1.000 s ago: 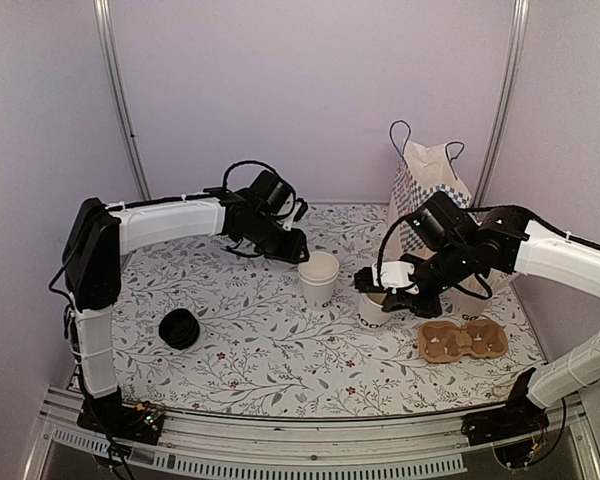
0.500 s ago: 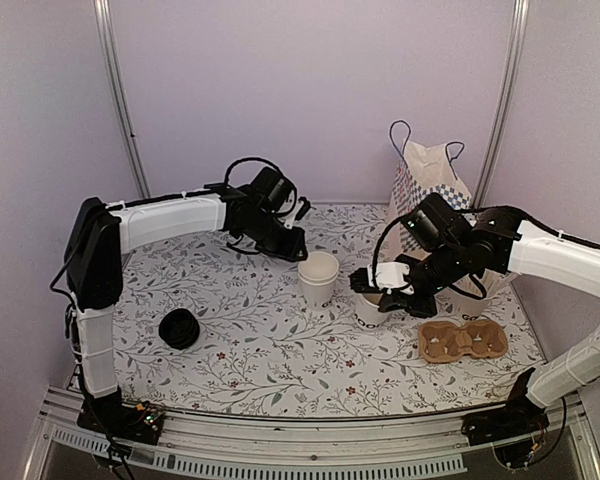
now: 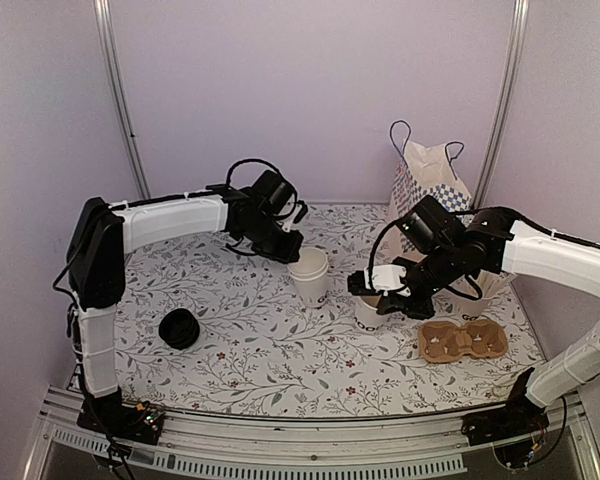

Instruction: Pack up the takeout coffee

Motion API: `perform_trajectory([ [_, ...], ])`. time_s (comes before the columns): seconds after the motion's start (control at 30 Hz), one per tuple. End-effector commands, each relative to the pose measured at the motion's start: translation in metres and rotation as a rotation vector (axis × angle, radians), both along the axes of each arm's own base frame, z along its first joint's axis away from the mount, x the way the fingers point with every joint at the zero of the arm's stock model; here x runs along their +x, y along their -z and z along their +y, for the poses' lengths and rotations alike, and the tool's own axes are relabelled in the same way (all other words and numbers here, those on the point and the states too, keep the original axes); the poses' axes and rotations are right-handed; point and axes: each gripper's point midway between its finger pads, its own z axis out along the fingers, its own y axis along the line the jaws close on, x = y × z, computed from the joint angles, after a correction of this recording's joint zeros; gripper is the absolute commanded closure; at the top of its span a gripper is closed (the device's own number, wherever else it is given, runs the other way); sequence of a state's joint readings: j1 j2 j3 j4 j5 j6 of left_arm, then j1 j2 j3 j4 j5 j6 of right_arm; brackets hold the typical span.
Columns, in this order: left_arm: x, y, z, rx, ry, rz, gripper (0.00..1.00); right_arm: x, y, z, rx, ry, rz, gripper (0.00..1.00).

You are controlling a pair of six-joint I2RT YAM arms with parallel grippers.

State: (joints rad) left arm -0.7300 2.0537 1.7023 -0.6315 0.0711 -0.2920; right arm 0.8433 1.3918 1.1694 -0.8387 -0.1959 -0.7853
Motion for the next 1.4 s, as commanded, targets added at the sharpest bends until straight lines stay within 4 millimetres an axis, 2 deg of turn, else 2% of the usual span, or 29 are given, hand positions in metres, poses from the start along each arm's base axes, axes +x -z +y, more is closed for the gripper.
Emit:
perform_trajectory([
  [0.0, 0.017, -0.044, 0.048, 0.05, -0.093, -0.099, 0.98, 0.003, -0.008, 0.005, 0.024, 0.003, -0.011, 1.0],
  [0.1, 0.028, -0.059, 0.103, 0.069, -0.203, -0.12, 0.98, 0.002, -0.007, 0.005, 0.028, 0.002, -0.008, 1.0],
  [0.13, 0.035, -0.061, 0.129, 0.069, -0.259, -0.119, 0.98, 0.002, -0.007, 0.005, 0.03, 0.0, -0.008, 1.0],
  [0.23, 0.042, -0.07, 0.19, 0.071, -0.387, -0.123, 0.98, 0.002, -0.007, 0.007, 0.036, -0.003, -0.007, 1.0],
  [0.37, 0.042, -0.078, 0.251, 0.068, -0.505, -0.123, 0.97, -0.001, -0.009, 0.013, 0.057, -0.013, 0.012, 1.0],
  [0.53, 0.043, -0.065, 0.325, 0.123, -0.649, -0.103, 0.97, -0.009, -0.024, 0.037, 0.144, -0.067, 0.048, 1.0],
  [0.57, 0.044, -0.059, 0.344, 0.114, -0.689, -0.093, 0.97, -0.012, -0.025, 0.042, 0.146, -0.08, 0.054, 1.0],
  [0.67, 0.045, -0.046, 0.375, 0.087, -0.747, -0.068, 0.97, -0.01, -0.02, 0.054, 0.123, -0.093, 0.029, 1.0],
  [0.77, 0.046, -0.036, 0.394, 0.112, -0.786, -0.075, 0.9, 0.0, -0.019, 0.068, 0.128, -0.08, -0.043, 1.0],
  [0.83, 0.045, -0.025, 0.403, 0.122, -0.799, -0.058, 0.88, 0.0, -0.019, 0.079, 0.124, -0.094, -0.055, 1.0],
  [0.87, 0.044, -0.021, 0.406, 0.12, -0.803, -0.046, 0.88, 0.0, -0.011, 0.083, 0.101, -0.104, -0.053, 1.0],
  [1.1, 0.047, -0.01, 0.407, 0.114, -0.8, -0.026, 0.84, -0.013, 0.025, 0.105, -0.006, -0.18, -0.048, 1.0],
  [1.23, 0.045, -0.006, 0.408, 0.115, -0.804, -0.016, 0.74, -0.015, 0.033, 0.111, -0.013, -0.186, -0.026, 1.0],
  [1.37, 0.041, -0.017, 0.413, 0.134, -0.83, -0.039, 0.63, -0.015, 0.037, 0.113, -0.012, -0.186, -0.019, 1.0],
])
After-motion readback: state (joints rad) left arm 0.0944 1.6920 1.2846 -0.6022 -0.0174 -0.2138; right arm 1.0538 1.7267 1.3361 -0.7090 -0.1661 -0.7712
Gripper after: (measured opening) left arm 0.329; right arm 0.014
